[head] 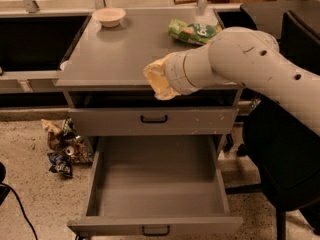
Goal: Pick sponge from middle drawer and place on counter
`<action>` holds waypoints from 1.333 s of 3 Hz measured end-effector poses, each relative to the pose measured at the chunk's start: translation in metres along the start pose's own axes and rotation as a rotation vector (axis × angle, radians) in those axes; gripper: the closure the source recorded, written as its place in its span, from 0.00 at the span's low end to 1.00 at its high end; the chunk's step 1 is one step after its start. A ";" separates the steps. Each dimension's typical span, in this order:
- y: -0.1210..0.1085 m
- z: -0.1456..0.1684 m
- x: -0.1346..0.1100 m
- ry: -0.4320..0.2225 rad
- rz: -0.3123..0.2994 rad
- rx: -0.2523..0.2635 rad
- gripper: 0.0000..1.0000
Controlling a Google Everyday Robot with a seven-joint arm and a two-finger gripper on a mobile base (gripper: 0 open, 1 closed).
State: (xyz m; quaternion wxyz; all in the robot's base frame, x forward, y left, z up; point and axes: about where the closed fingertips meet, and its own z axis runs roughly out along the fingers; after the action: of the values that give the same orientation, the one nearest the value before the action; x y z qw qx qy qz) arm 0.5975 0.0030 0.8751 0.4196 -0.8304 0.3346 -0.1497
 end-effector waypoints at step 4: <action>-0.080 0.098 0.044 -0.156 -0.019 0.050 1.00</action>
Offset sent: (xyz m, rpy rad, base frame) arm 0.0672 0.0259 0.0186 0.0358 -0.0142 0.0445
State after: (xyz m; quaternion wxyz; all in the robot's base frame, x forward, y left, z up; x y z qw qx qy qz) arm 0.7163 0.0655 0.8784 0.4635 -0.8320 0.2891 -0.0970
